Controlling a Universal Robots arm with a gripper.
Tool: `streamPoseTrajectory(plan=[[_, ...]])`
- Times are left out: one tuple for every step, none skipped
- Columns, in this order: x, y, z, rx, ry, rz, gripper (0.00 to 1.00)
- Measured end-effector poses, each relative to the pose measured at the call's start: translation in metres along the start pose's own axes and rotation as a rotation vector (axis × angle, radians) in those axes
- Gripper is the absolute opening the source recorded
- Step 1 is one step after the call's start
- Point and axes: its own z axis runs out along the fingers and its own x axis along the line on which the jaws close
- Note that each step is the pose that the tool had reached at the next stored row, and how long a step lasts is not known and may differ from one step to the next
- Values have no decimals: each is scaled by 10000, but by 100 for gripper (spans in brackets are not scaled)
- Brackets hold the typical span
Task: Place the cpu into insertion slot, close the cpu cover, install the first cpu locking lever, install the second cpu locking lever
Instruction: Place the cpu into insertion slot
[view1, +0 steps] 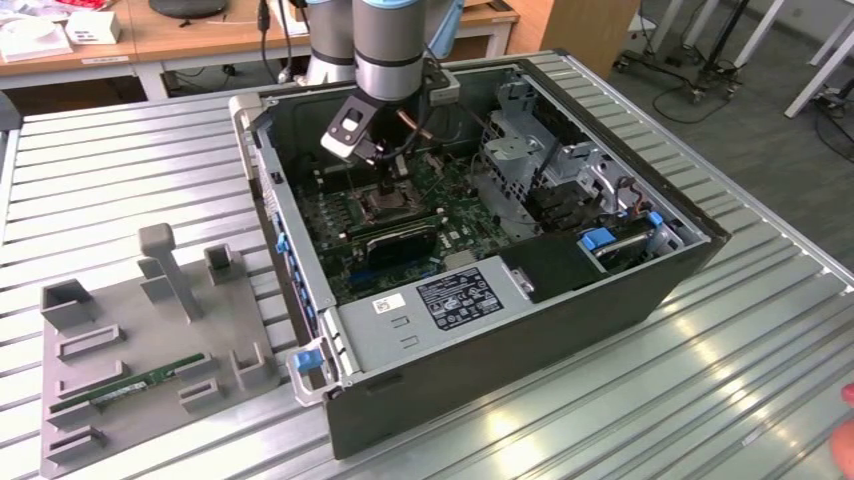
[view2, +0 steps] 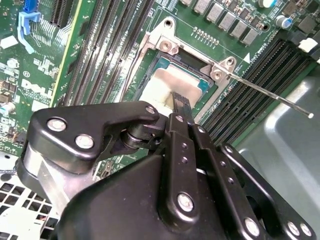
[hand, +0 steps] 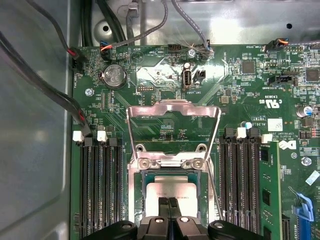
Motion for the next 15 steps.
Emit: streamPoseTrajectory(plan=[[0,0,-4,-5,1,1,11],[1,1,-9,-10,3,1,11],[1,0,-13,-16,2,0,11],[1,0,-15,-22,5,0,11],[2,1,-15,-25,7,0,11],[1,-3,-17,-35,3,-1,11],[1,-3,-17,-35,3,0,11],[1,-3,-17,-35,3,0,11],[1,-2,-17,-36,4,-1,11],[1,1,-17,-35,4,0,11],[2,3,-17,-36,2,1,11],[6,5,-17,-34,1,1,11],[11,6,-16,-36,3,0,11],[17,6,-15,-36,4,1,11],[25,7,-14,-36,3,0,11]])
